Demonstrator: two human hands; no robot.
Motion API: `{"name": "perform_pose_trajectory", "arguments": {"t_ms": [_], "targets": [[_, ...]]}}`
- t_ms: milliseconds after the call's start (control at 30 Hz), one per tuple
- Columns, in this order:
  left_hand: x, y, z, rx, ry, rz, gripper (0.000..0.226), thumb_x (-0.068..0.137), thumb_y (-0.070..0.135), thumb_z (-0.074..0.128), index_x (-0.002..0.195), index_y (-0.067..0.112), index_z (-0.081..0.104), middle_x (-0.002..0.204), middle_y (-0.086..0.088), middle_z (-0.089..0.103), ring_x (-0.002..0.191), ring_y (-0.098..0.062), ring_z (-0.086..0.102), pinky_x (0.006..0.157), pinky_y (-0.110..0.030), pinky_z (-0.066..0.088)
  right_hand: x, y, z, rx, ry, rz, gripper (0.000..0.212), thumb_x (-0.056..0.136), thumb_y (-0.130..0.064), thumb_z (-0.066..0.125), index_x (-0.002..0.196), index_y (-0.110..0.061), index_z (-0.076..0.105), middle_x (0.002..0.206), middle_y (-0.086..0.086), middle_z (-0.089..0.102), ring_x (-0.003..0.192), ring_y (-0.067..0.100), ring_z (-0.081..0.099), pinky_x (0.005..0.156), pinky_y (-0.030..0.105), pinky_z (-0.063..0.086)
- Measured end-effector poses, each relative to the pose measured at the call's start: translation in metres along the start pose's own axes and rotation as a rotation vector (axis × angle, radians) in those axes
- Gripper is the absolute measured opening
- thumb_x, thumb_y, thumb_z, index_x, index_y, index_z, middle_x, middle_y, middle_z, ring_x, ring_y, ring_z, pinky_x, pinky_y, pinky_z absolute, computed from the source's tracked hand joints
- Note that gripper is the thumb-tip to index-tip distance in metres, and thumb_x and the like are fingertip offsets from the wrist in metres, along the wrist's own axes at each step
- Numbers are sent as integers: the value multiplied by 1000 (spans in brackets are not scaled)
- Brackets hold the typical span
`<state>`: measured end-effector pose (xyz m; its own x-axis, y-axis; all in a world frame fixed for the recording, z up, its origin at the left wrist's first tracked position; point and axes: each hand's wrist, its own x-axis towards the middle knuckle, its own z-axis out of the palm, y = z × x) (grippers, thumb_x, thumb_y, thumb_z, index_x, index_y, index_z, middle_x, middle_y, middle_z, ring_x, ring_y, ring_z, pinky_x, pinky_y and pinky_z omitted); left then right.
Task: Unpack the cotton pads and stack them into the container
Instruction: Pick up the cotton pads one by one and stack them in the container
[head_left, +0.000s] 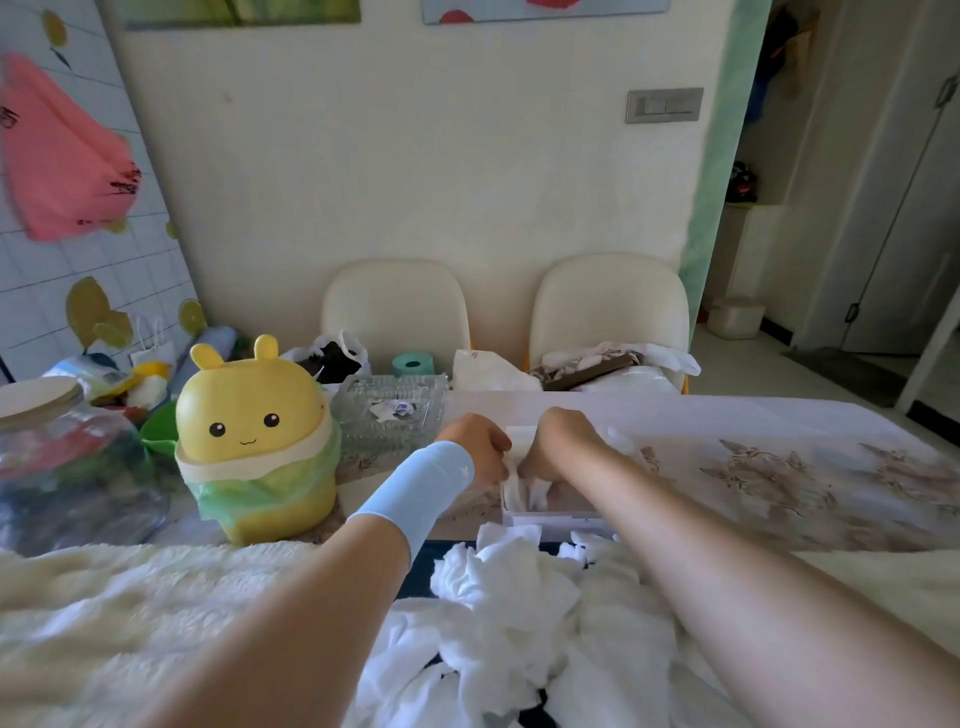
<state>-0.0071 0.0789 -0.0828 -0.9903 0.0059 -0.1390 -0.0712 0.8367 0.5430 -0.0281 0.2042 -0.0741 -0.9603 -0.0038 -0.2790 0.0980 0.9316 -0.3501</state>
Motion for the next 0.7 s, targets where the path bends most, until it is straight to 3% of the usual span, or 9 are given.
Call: {"name": "perform_pose_trajectory", "arguments": {"t_ms": [67, 167, 233, 367, 533, 700], "targets": [[-2, -1, 1, 5, 7, 21, 39, 87, 10, 68, 125, 18, 67, 117, -1, 68, 107, -22, 64, 91, -24, 49, 1, -1, 0, 224, -135, 21, 24, 92, -26, 66, 89, -3, 60, 82, 19, 75, 68, 31, 71, 75, 37, 62], [-3, -4, 4, -37, 28, 26, 35, 89, 10, 65, 123, 19, 67, 118, -1, 67, 105, -22, 64, 93, -27, 51, -2, 9, -12, 437, -183, 41, 33, 100, -29, 50, 101, 1, 61, 93, 22, 73, 77, 37, 73, 80, 46, 62], [-2, -4, 4, -68, 59, 27, 32, 93, 14, 60, 123, 20, 66, 122, -1, 65, 107, -22, 63, 93, -27, 50, -4, 16, -19, 447, -169, 66, 34, 101, -27, 43, 108, 1, 61, 100, 20, 71, 82, 36, 73, 77, 43, 62], [-7, 4, 4, 11, 131, 134, 28, 94, 26, 62, 121, 21, 67, 125, 0, 62, 110, -21, 61, 95, -28, 48, -10, 14, -16, 538, -149, 42, 26, 97, -9, 43, 104, 2, 65, 93, 17, 72, 79, 34, 74, 78, 42, 60], [-16, 11, 4, 287, 13, 172, 36, 93, 25, 62, 128, 23, 64, 131, -4, 55, 114, -25, 58, 98, -33, 48, -19, 14, -11, 555, -154, -3, 28, 99, -6, 41, 105, 2, 67, 100, 20, 73, 80, 32, 72, 79, 43, 60], [-35, 19, -17, 260, -4, 175, 40, 97, 33, 57, 136, 22, 57, 142, 0, 48, 125, -21, 52, 105, -31, 41, -42, 29, -36, 533, -58, -77, 21, 99, -13, 50, 112, -6, 64, 101, 9, 73, 72, 24, 68, 60, 29, 51]]}}
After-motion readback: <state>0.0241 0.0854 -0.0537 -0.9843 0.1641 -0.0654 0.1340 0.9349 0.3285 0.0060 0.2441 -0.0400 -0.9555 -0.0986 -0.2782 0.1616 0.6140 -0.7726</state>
